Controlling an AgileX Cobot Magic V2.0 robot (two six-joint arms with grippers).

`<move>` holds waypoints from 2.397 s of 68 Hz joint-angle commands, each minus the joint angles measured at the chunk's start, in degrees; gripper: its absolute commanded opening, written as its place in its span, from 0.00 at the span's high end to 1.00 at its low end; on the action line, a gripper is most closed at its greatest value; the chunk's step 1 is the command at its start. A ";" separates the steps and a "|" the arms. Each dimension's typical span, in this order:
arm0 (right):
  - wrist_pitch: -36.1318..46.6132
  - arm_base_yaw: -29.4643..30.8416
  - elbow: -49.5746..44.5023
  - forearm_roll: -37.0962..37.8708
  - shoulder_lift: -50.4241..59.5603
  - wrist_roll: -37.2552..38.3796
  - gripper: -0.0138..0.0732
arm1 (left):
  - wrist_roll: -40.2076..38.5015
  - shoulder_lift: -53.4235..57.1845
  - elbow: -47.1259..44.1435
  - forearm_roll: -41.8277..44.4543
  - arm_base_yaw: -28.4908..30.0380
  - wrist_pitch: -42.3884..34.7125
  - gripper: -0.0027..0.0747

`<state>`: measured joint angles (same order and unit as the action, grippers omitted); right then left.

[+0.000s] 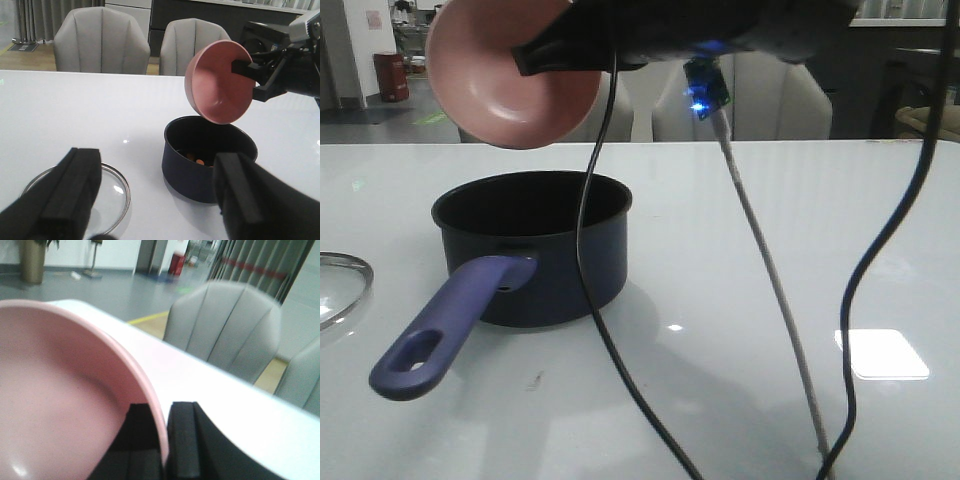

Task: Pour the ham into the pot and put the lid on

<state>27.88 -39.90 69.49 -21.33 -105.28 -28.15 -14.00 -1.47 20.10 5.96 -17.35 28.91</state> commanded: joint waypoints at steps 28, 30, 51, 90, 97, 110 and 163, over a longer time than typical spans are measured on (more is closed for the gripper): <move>-41.62 15.51 1.56 -4.57 14.54 0.61 0.69 | -0.15 -0.74 1.40 0.12 -0.47 -4.27 0.31; -43.23 16.59 1.56 -4.57 14.64 0.61 0.69 | -0.15 -0.74 1.40 0.12 -0.47 -4.27 0.31; -56.22 30.53 1.56 -4.57 14.45 3.66 0.69 | -0.15 -0.74 1.40 0.12 -0.47 -4.27 0.31; -63.17 39.46 1.56 -6.87 3.81 4.57 0.69 | -0.15 -0.74 1.40 0.12 -0.47 -4.27 0.31; -62.96 39.32 1.62 -7.60 2.26 4.51 0.69 | -0.15 -0.74 1.40 0.12 -0.47 -4.27 0.31; -62.62 39.32 1.67 -7.55 0.54 4.45 0.50 | -0.15 -0.74 1.40 0.12 -0.47 -4.27 0.31; -57.91 36.18 -2.80 -2.49 30.17 3.17 0.24 | -0.15 -0.74 1.40 0.12 -0.47 -5.36 0.31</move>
<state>-36.04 -2.69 68.04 -23.50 -81.38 -24.11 -14.00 -1.47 20.10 5.96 -17.35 28.46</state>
